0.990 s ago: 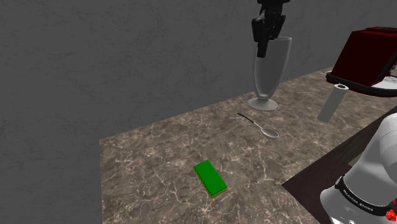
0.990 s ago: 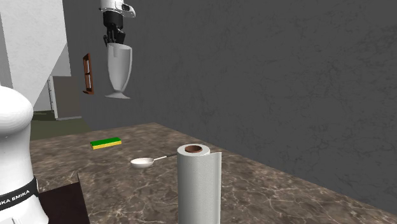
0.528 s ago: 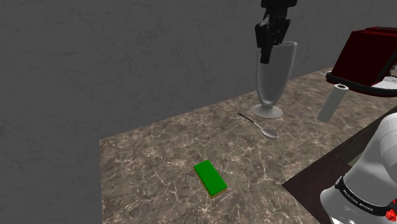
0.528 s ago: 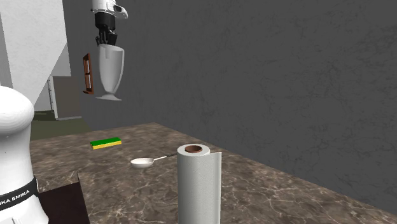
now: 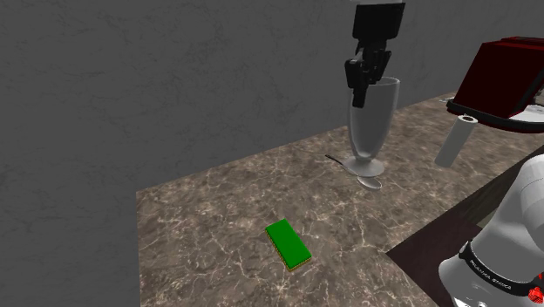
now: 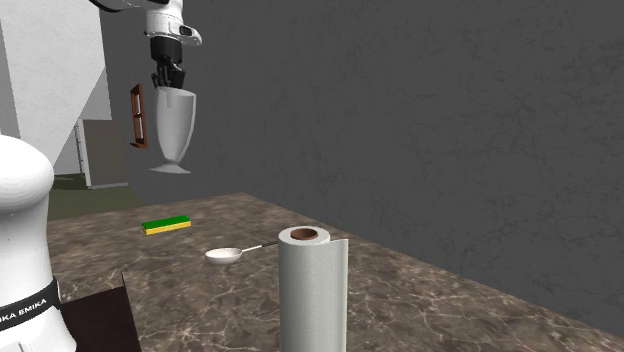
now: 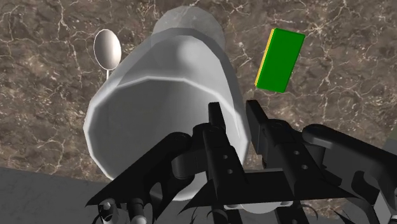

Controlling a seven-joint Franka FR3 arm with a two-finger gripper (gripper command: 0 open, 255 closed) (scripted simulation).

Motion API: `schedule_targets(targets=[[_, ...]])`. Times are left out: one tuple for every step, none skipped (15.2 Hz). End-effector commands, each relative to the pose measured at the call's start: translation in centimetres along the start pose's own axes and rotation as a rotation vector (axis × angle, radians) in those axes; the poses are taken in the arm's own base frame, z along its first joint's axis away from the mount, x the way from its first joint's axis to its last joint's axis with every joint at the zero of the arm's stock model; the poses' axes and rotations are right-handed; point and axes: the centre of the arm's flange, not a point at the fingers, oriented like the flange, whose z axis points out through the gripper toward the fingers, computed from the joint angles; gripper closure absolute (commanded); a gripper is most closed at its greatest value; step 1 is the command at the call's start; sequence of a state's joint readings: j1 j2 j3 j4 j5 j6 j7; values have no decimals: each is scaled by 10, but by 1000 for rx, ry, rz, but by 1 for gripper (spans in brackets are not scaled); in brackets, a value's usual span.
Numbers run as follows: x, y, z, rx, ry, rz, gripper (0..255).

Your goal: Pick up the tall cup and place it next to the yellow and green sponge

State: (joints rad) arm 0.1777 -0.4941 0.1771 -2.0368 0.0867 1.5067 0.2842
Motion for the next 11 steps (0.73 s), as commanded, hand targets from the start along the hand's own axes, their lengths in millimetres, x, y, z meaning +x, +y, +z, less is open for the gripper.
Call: schedule_targets(targets=[[0,0,10,0,1,0,255],[0,0,16,0,1,0,255],[1,0,21,0,1,0,255],[1,0,26,0,1,0,255],[1,0,31,0,1,0,255],[1,0,37,0,1,0,255],[2,0,42,0,1,0,255],[2,0,47,0,1,0,255],[2,0,52,0,1,0,255],[2,0,58,0,1,0,255],[2,-1,63,0,1,0,255]])
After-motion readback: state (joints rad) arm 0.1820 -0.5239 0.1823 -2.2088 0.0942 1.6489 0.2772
